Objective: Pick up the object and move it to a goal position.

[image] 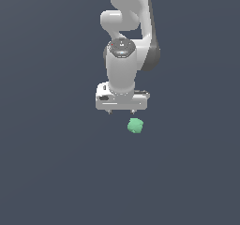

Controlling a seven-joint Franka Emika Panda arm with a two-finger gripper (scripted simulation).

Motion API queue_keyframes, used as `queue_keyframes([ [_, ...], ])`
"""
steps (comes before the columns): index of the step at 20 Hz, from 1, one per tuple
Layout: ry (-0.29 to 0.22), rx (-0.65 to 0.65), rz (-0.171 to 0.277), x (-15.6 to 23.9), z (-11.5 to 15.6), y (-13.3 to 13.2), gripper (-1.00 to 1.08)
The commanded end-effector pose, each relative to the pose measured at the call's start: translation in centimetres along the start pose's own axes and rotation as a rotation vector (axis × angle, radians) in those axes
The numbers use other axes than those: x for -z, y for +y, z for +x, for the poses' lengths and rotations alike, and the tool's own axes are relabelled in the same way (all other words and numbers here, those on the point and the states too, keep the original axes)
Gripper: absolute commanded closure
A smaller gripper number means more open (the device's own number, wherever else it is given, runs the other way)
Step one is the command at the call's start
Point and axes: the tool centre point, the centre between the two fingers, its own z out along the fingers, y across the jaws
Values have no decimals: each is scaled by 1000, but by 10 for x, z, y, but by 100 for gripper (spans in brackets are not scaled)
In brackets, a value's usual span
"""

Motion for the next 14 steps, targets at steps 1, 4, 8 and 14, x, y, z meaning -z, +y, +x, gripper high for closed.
queue_keyframes([
  [1, 0, 0, 0, 0, 0, 0, -92],
  [4, 0, -5, 6, -1, 0, -4, -92],
  [8, -2, -20, 27, -3, 1, -16, -92],
  [14, -3, -21, 33, -3, 1, -19, -92],
])
